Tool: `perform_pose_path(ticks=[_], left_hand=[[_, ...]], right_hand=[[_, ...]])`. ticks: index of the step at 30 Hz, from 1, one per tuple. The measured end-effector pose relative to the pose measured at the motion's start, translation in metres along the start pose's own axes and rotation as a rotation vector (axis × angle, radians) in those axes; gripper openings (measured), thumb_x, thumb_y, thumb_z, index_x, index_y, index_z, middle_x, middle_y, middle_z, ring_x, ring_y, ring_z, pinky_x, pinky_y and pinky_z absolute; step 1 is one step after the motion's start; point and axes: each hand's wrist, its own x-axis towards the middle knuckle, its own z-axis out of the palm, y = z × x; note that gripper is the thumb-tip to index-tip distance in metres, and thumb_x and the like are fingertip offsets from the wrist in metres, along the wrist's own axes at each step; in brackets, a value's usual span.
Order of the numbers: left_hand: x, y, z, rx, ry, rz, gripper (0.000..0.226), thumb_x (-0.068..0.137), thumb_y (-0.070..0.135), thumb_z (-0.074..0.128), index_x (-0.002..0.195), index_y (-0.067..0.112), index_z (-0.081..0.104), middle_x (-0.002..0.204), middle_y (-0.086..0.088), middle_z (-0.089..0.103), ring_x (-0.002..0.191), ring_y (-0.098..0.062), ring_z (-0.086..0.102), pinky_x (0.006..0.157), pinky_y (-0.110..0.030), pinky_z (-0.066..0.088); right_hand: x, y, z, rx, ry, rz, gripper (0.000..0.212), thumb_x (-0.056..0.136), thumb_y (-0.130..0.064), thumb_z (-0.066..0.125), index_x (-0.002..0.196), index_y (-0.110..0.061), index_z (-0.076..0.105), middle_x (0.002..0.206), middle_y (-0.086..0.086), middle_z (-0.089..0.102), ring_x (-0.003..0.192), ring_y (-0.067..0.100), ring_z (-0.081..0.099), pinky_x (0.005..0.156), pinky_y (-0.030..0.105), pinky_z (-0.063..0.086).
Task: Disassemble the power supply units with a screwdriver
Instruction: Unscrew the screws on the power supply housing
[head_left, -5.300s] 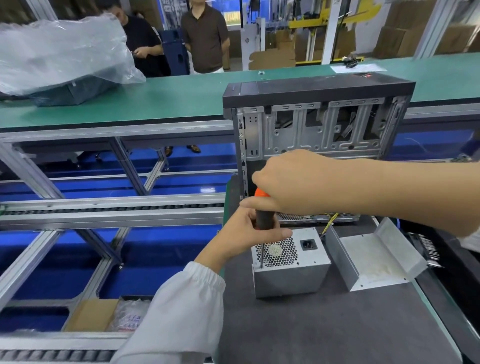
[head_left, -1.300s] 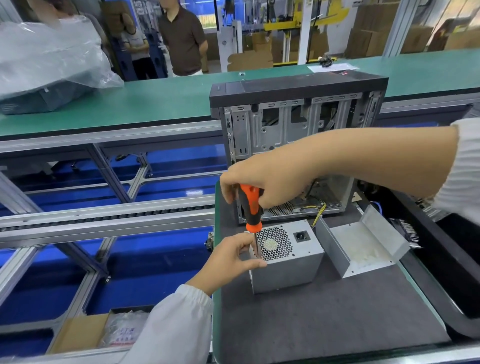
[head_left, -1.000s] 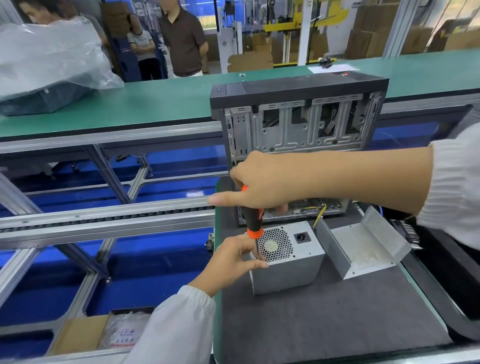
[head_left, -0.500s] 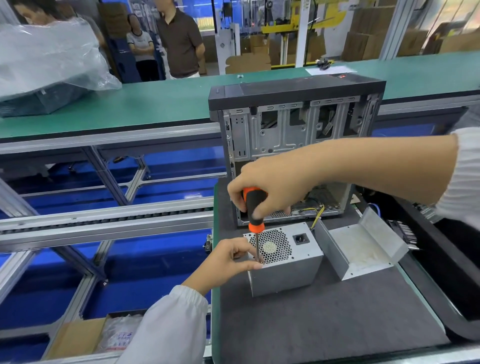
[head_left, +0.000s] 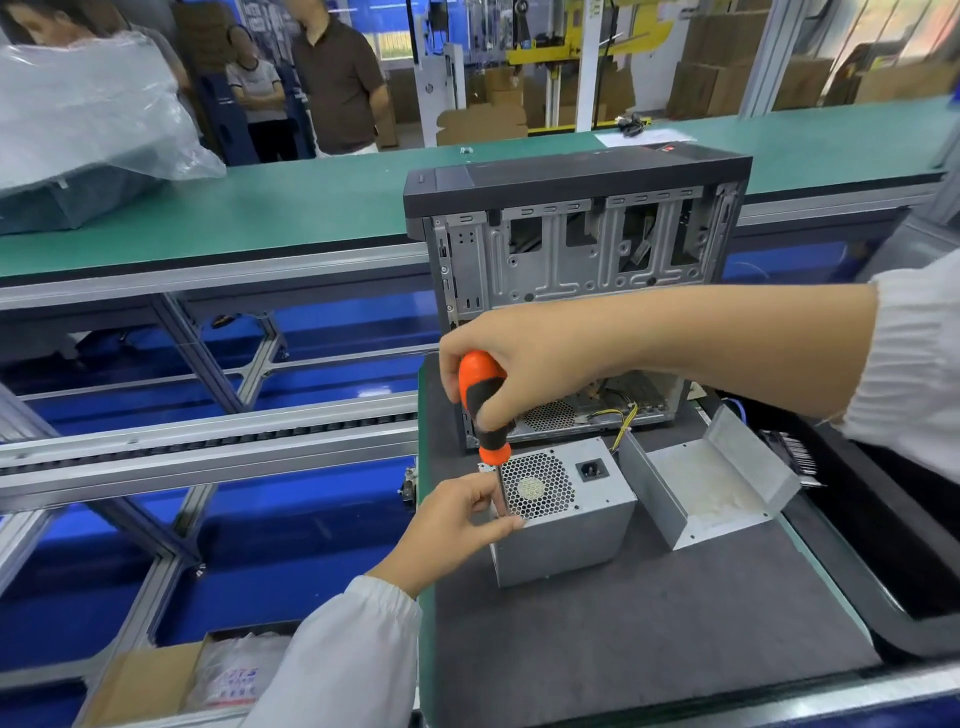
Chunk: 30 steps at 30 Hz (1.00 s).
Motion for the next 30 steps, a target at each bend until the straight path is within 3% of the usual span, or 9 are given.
perform_pose_path(ticks=[3, 5, 7, 13, 18, 22, 27, 30], left_hand=[[0.000, 0.002, 0.002, 0.440, -0.001, 0.083, 0.025, 0.092, 0.045, 0.058, 0.080, 0.026, 0.047, 0.071, 0.013, 0.053, 0.071, -0.007, 0.053, 0.066, -0.027, 0.044], [0.003, 0.004, 0.001, 0.695, -0.001, 0.161, 0.030, 0.095, 0.050, 0.047, 0.079, 0.025, 0.041, 0.074, 0.010, 0.052, 0.072, -0.013, 0.055, 0.059, -0.030, 0.038], [0.005, 0.005, 0.000, 0.798, -0.010, 0.191, 0.035, 0.096, 0.050, 0.041, 0.075, 0.022, 0.039, 0.071, 0.008, 0.047, 0.068, -0.015, 0.053, 0.056, -0.028, 0.029], [0.006, 0.010, 0.005, 0.839, -0.009, 0.102, 0.039, 0.097, 0.047, 0.040, 0.068, 0.021, 0.033, 0.061, 0.004, 0.038, 0.059, -0.014, 0.038, 0.052, -0.027, 0.022], [0.007, 0.020, -0.003, 0.799, -0.117, 0.122, 0.027, 0.097, 0.044, 0.041, 0.084, 0.020, 0.039, 0.076, 0.008, 0.049, 0.073, -0.015, 0.049, 0.059, -0.030, 0.032], [0.008, 0.023, -0.008, 0.875, -0.190, 0.166, 0.025, 0.099, 0.038, 0.037, 0.085, 0.018, 0.041, 0.079, 0.007, 0.047, 0.072, -0.013, 0.045, 0.061, -0.027, 0.031], [0.011, 0.028, 0.001, 1.049, -0.189, 0.120, 0.024, 0.100, 0.038, 0.032, 0.087, 0.018, 0.038, 0.090, 0.001, 0.061, 0.085, -0.021, 0.060, 0.063, -0.031, 0.033], [0.011, 0.035, 0.002, 1.108, -0.200, 0.080, 0.026, 0.101, 0.037, 0.034, 0.083, 0.019, 0.037, 0.084, 0.000, 0.064, 0.078, -0.022, 0.063, 0.058, -0.033, 0.035]], right_hand=[[0.001, -0.001, 0.016, 0.127, 0.119, -0.003, 0.037, 0.076, -0.047, 0.075, 0.100, -0.023, 0.059, 0.078, -0.013, 0.060, 0.066, 0.001, 0.053, 0.057, 0.012, 0.039], [0.001, -0.001, 0.025, 0.155, 0.212, -0.030, 0.042, 0.078, -0.043, 0.076, 0.108, -0.022, 0.056, 0.083, -0.013, 0.059, 0.070, 0.002, 0.052, 0.057, 0.010, 0.037], [0.000, 0.000, 0.028, 0.151, 0.259, -0.061, 0.044, 0.080, -0.035, 0.076, 0.115, -0.021, 0.053, 0.088, -0.008, 0.059, 0.074, 0.004, 0.052, 0.060, 0.013, 0.037], [-0.008, 0.012, 0.025, 0.190, 0.286, -0.073, 0.031, 0.084, -0.020, 0.072, 0.111, -0.018, 0.058, 0.071, -0.018, 0.045, 0.066, -0.024, 0.043, 0.061, 0.002, 0.033], [-0.012, 0.024, 0.024, 0.230, 0.342, -0.069, 0.028, 0.085, -0.022, 0.071, 0.110, -0.019, 0.058, 0.074, -0.016, 0.047, 0.062, -0.018, 0.046, 0.060, 0.003, 0.034], [-0.011, 0.031, 0.021, 0.230, 0.351, -0.080, 0.027, 0.086, -0.024, 0.070, 0.110, -0.021, 0.058, 0.075, -0.018, 0.045, 0.064, -0.021, 0.044, 0.061, 0.001, 0.033], [-0.013, 0.040, 0.018, 0.253, 0.395, -0.088, 0.025, 0.085, -0.022, 0.071, 0.107, -0.018, 0.059, 0.068, -0.016, 0.051, 0.062, -0.014, 0.050, 0.061, 0.005, 0.034], [-0.015, 0.046, 0.013, 0.267, 0.423, -0.088, 0.025, 0.085, -0.022, 0.071, 0.107, -0.018, 0.059, 0.073, -0.015, 0.056, 0.065, -0.005, 0.054, 0.067, 0.012, 0.039]])
